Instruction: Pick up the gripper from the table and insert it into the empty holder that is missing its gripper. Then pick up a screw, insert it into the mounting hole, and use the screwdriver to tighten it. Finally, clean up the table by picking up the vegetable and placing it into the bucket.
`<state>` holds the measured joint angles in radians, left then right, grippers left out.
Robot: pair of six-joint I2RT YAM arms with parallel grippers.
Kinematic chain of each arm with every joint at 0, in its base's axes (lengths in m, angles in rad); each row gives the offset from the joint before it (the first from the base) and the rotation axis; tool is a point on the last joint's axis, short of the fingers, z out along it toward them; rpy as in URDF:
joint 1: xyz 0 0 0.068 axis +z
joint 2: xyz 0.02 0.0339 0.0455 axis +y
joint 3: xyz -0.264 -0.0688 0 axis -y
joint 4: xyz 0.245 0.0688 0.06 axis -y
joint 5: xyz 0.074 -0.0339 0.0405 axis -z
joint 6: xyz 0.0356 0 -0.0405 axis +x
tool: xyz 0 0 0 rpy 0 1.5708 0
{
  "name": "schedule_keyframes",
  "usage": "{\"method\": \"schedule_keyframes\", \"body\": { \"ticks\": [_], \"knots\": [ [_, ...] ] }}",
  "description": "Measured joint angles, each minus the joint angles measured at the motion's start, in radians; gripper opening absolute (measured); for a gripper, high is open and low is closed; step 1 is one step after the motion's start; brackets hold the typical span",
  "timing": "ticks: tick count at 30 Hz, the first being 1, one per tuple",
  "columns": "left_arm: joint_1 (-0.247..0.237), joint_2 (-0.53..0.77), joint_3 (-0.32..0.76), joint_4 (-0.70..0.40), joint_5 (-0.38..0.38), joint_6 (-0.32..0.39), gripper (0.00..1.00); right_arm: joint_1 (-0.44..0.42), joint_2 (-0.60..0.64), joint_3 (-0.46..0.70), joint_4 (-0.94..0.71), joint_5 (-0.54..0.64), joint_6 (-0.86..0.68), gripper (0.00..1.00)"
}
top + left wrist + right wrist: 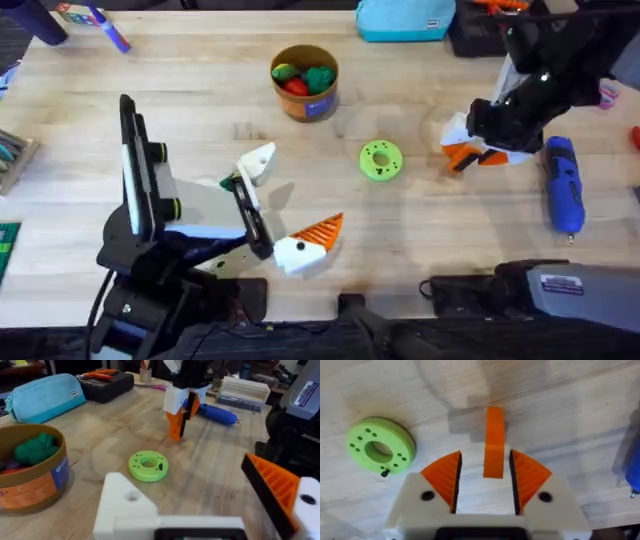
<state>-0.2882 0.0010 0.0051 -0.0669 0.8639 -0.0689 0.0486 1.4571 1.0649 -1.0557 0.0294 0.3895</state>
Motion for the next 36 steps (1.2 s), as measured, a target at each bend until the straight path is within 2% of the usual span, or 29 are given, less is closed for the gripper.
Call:
{"method": "schedule_keyframes", "body": {
  "ticks": [6, 18, 23, 30, 36],
  "knots": [
    [0.0, 0.0, 0.0, 0.0, 0.0, 0.0, 0.99, 0.0, 0.0, 0.0, -0.007, 0.0, 0.007, 0.378],
    [0.0, 0.0, 0.0, 0.0, 0.0, 0.0, 0.99, 0.0, 0.0, 0.0, -0.006, 0.025, 0.007, 0.352],
    [0.0, 0.0, 0.0, 0.0, 0.0, 0.0, 0.99, 0.0, 0.0, 0.0, -0.005, 0.031, 0.007, 0.307],
    [0.0, 0.0, 0.0, 0.0, 0.0, 0.0, 0.99, 0.0, 0.0, 0.0, 0.005, 0.034, 0.006, 0.185],
    [0.0, 0.0, 0.0, 0.0, 0.0, 0.0, 0.99, 0.0, 0.0, 0.0, 0.005, 0.038, -0.002, 0.018]
  ]
}}
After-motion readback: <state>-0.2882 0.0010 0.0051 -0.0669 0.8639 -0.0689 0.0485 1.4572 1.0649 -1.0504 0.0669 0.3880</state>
